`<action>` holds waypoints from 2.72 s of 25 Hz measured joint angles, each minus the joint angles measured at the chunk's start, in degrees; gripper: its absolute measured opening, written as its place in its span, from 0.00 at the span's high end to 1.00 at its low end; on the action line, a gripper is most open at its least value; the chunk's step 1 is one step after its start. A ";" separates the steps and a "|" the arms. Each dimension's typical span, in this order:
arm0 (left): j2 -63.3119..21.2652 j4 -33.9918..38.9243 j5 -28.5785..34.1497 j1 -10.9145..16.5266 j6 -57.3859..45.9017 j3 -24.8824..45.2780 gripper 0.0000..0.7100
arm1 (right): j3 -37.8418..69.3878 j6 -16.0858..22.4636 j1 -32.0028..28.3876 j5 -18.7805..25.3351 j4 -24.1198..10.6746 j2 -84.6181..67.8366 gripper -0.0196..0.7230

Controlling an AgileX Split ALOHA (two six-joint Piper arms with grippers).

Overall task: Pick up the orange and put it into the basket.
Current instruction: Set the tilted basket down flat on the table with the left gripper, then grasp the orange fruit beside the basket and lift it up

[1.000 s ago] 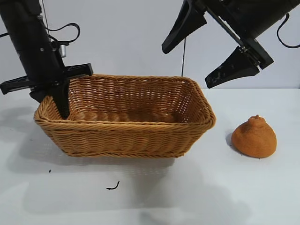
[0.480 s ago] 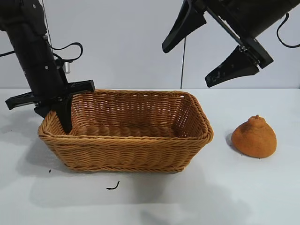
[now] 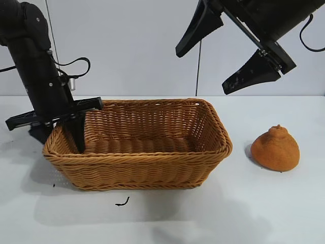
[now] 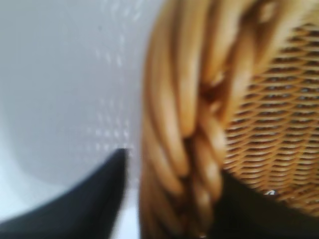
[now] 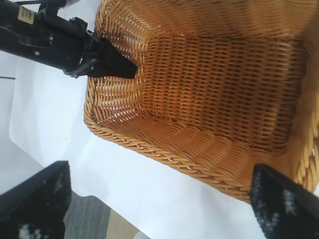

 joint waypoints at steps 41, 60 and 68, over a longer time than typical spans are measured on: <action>-19.51 15.91 9.60 11.40 4.04 -6.51 0.02 | 0.00 0.00 0.00 -1.01 0.00 0.00 0.04; -61.80 16.21 9.71 11.33 4.08 30.30 0.02 | 0.00 0.00 0.00 -1.18 0.00 0.00 0.04; -85.76 16.21 8.28 11.33 4.03 52.73 0.02 | 0.00 0.00 0.00 -1.18 0.00 0.00 0.04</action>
